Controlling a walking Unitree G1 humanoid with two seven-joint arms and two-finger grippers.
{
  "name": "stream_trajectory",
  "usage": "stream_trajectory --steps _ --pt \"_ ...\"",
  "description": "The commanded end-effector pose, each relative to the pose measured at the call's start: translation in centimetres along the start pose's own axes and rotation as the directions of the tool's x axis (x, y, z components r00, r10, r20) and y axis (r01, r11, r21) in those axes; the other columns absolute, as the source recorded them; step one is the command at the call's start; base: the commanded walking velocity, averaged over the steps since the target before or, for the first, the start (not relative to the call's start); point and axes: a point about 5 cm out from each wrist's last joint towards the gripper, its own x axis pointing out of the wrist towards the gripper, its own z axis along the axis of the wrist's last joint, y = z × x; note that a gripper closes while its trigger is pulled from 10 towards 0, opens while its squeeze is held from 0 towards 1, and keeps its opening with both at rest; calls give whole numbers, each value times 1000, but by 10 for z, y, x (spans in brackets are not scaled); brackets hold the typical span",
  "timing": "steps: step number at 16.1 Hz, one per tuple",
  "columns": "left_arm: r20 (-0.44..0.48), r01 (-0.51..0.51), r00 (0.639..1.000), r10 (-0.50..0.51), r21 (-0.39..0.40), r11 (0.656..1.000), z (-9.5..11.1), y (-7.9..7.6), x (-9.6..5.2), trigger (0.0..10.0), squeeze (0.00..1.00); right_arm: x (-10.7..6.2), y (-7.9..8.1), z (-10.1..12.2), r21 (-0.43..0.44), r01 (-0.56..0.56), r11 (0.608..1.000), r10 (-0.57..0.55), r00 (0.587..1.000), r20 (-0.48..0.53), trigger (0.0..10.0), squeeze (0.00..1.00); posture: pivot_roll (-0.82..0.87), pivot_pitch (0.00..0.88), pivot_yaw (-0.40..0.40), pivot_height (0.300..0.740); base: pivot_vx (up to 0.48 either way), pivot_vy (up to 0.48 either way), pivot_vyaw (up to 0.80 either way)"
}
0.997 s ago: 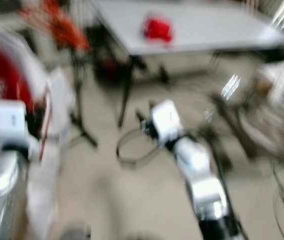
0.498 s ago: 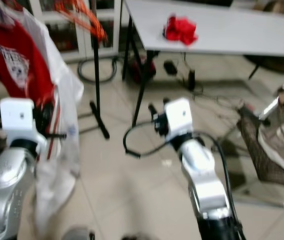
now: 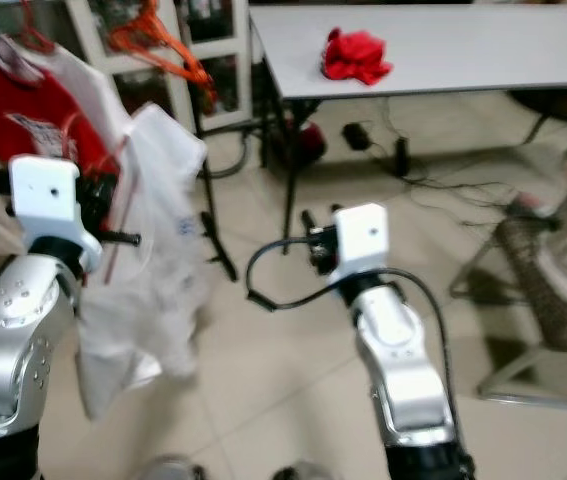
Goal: Hang hanger
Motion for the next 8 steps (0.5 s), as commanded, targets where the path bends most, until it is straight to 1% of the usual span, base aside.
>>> stream_trajectory --steps 1,2,3,5,6,8 --pt "0 -10 1000 10 -13 1000 -1 2 3 10000 0 1 -1 10 0 2 1000 -2 999 32 10000 0 61 64 0 740 368 0 0" --pt "2 -1 1000 1 -14 1000 0 -1 3 10000 0 1 -2 11 -1 -4 1000 4 1000 31 10000 0 60 64 -9 740 371 0 0" --pt "5 8 1000 -8 -19 1000 0 -4 3 10000 0 1 0 12 -26 -37 999 38 999 27 10000 0 55 61 -19 740 379 0 0" --pt "-7 -9 1000 9 -21 1000 -4 -2 1 10000 0 1 1 11 -43 -61 997 62 998 18 10000 0 52 69 -38 740 382 0 0" --pt "-23 -27 999 26 -25 999 -9 0 -2 10000 0 2 2 11 -73 -86 994 87 996 12 10000 0 50 64 -59 740 398 0 0" --pt "-30 -48 998 47 -23 999 -12 2 -5 10000 0 3 3 13 -94 -123 988 125 992 10 10000 0 54 67 -74 740 399 0 0"
